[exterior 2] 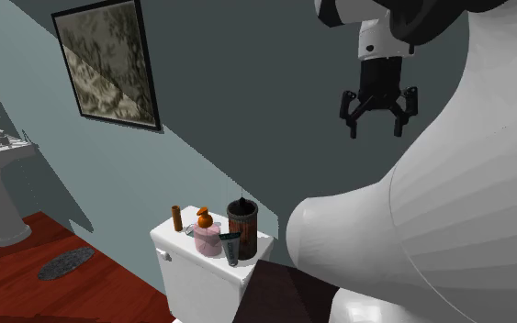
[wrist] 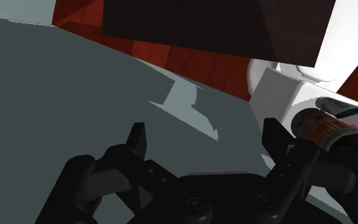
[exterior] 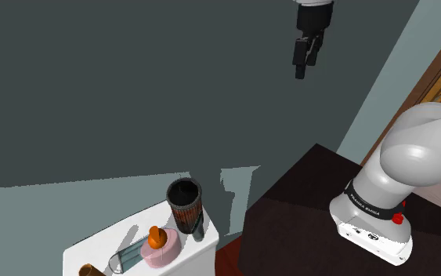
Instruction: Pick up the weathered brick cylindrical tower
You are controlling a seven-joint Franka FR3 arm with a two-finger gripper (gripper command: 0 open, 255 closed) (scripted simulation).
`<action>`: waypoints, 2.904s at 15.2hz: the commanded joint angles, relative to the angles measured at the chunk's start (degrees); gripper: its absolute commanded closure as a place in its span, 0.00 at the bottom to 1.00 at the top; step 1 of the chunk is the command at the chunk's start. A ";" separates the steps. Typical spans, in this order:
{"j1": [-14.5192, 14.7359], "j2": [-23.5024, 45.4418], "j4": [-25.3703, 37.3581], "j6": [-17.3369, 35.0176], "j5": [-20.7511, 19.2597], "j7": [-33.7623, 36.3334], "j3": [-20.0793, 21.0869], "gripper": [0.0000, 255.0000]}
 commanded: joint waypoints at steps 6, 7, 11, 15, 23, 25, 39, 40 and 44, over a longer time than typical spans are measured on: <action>0.85 1.27 -4.49 4.93 5.66 10.60 5.50 0.00; 1.06 1.84 -5.15 6.07 6.79 12.69 6.63 0.00; 1.84 5.21 -6.93 11.12 11.19 20.92 11.23 0.00; 2.42 10.33 -7.29 16.83 14.99 28.97 15.85 0.00; 2.05 25.04 -3.71 29.16 18.79 45.09 24.80 0.00; 1.69 29.48 -1.97 32.20 18.48 49.39 26.81 0.00; 6.36 62.41 17.52 46.17 4.14 80.57 28.60 0.00; 6.55 62.99 17.41 46.82 3.82 80.70 28.37 0.00; 7.28 65.40 17.09 49.36 2.48 81.29 27.51 0.00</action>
